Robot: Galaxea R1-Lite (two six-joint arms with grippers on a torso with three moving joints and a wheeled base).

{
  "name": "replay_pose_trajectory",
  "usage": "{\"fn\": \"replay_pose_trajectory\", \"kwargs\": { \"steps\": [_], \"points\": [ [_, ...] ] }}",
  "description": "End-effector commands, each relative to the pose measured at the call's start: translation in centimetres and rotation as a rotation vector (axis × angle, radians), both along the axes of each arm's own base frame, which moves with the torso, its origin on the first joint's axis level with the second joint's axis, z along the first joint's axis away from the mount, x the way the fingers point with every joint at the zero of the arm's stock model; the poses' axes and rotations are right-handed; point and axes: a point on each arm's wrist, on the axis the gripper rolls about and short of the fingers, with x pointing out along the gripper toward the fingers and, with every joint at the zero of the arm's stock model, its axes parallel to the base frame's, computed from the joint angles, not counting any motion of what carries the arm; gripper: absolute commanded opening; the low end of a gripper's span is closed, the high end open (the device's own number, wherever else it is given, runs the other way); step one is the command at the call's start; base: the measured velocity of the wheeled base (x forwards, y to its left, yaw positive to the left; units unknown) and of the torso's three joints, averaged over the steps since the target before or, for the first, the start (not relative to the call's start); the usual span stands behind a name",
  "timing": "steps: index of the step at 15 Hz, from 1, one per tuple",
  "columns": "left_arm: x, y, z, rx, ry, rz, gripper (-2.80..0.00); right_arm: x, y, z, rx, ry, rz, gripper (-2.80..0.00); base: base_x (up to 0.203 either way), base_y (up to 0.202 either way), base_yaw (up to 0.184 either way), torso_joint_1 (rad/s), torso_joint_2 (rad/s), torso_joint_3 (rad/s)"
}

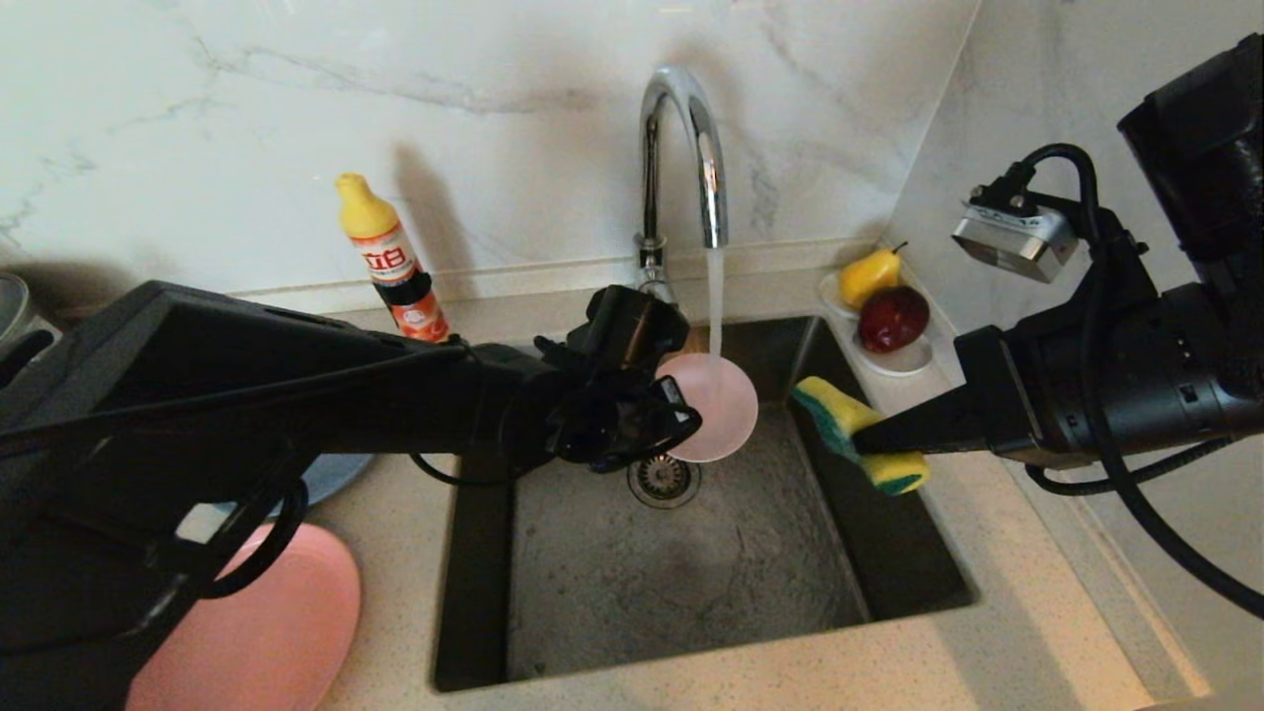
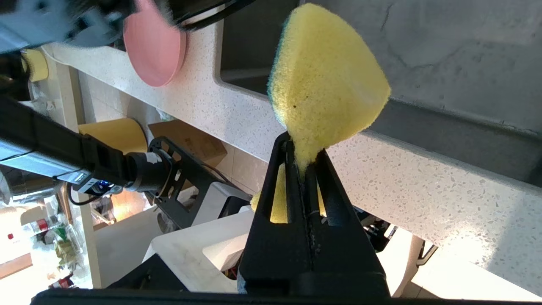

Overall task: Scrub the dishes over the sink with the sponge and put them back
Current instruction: Rinse the bowl

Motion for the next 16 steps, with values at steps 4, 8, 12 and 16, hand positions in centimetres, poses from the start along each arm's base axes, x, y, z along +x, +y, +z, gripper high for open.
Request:
{"fn": "replay_pose_trajectory", "kwargs": {
  "steps": [4, 8, 12, 16],
  "points": [
    [2.41, 0.5, -1.63, -0.003, 0.026, 0.055, -2.8, 0.49, 0.31, -0.71, -0.014, 0.028, 0.002, -2.8, 0.0, 0.0, 0.0, 0.0, 0.0, 0.0],
    [2.36, 0.44, -1.78, -0.006, 0.033, 0.055, -2.8, 0.49, 0.14, -0.84, -0.016, 0.033, -0.004, -2.8, 0.0, 0.0, 0.0, 0.0, 0.0, 0.0],
    [2.22, 0.28, -1.86, -0.015, 0.04, 0.057, -2.8, 0.47, 0.12, -1.07, -0.021, 0.039, -0.004, -2.8, 0.0, 0.0, 0.0, 0.0, 0.0, 0.0],
    [1.59, -0.1, -2.06, -0.006, 0.071, 0.03, -2.8, 0.8, 0.01, -1.33, -0.021, 0.041, -0.012, -2.8, 0.0, 0.0, 0.0, 0.0, 0.0, 0.0]
  ]
}}
